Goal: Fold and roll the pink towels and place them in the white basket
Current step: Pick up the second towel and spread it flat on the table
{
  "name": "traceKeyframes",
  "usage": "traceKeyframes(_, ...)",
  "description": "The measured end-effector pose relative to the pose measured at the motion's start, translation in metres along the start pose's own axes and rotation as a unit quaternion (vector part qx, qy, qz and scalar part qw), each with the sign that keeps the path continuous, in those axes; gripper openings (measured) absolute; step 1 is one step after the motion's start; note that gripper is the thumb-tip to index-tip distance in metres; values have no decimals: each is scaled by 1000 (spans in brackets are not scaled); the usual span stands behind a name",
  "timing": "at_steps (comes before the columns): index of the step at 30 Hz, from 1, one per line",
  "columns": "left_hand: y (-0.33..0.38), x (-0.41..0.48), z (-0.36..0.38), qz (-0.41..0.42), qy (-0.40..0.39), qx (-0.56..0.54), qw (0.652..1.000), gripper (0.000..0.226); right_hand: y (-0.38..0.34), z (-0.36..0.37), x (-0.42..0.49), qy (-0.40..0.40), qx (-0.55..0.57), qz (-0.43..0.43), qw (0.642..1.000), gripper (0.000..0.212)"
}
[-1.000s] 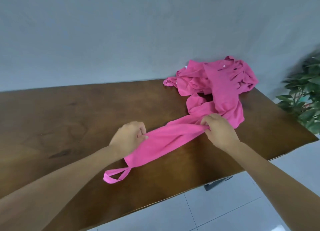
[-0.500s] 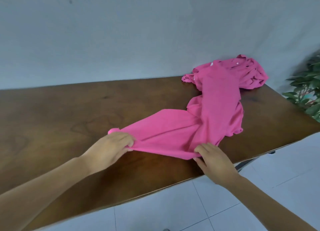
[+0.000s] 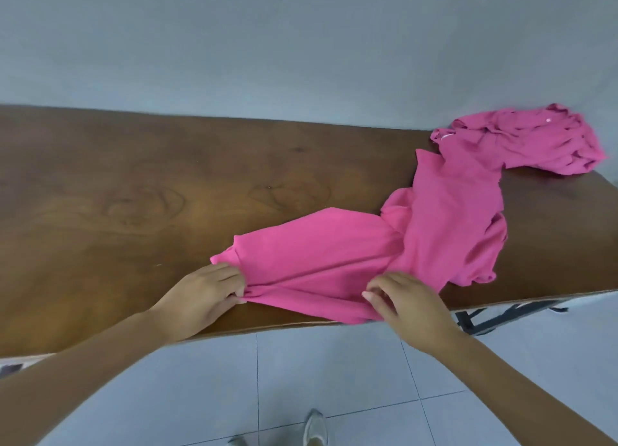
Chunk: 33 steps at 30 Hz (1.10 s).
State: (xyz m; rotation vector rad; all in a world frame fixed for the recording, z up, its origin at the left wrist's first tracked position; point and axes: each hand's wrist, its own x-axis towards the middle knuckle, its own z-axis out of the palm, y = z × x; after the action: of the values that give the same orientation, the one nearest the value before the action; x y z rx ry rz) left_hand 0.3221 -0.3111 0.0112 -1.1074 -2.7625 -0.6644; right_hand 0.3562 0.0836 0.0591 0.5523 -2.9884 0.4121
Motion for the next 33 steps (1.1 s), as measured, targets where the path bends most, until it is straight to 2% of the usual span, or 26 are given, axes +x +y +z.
traceKeyframes(2, -3, -16, -4, -23, 8, -3, 1000, 16, -16, -7, 32, 0, 28, -15, 1000, 28)
traceKeyframes(5, -1, -36, -7, -66, 26, -8, 997, 15, -43, -1, 95, -22, 99, -51, 994, 9)
traceKeyframes(7, 4, -47, -8, -94, 39, -5, 995, 13, -73, 11, 139, -70, 188, -69, 977, 15)
traceKeyframes(9, 11, -56, -8, -121, 53, 1, 991, 9, -109, 24, 175, -135, 231, -97, 959, 23)
traceKeyframes(11, 18, -63, -9, -151, 76, 18, 985, 7, -144, 40, 202, -209, 215, -151, 942, 32)
traceKeyframes(13, 26, -69, -6, -166, 87, 61, 980, 16, -172, 55, 218, -271, 171, -208, 924, 39)
traceKeyframes(16, 37, -75, 1, -187, 81, 117, 972, 29, -195, 71, 230, -324, 95, -277, 899, 38)
traceKeyframes(20, 53, -76, 3, -247, 87, 115, 958, 27, -199, 77, 240, -334, 25, -297, 894, 32)
traceKeyframes(23, 64, -71, -4, -282, 80, 104, 950, 25, -192, 75, 243, -335, 21, -298, 894, 23)
traceKeyframes(26, 70, -55, -12, -337, 129, 119, 925, 23, -186, 70, 240, -322, 94, -290, 896, 22)
traceKeyframes(29, 69, -24, -24, -423, 191, 137, 875, 34, -181, 57, 237, -295, 164, -288, 896, 28)
traceKeyframes(31, 59, -3, -30, -486, 191, 79, 849, 40, -179, 48, 235, -275, 198, -289, 895, 30)
traceKeyframes(33, 49, 16, -38, -514, 174, -17, 840, 35, -175, 40, 233, -254, 234, -289, 893, 29)
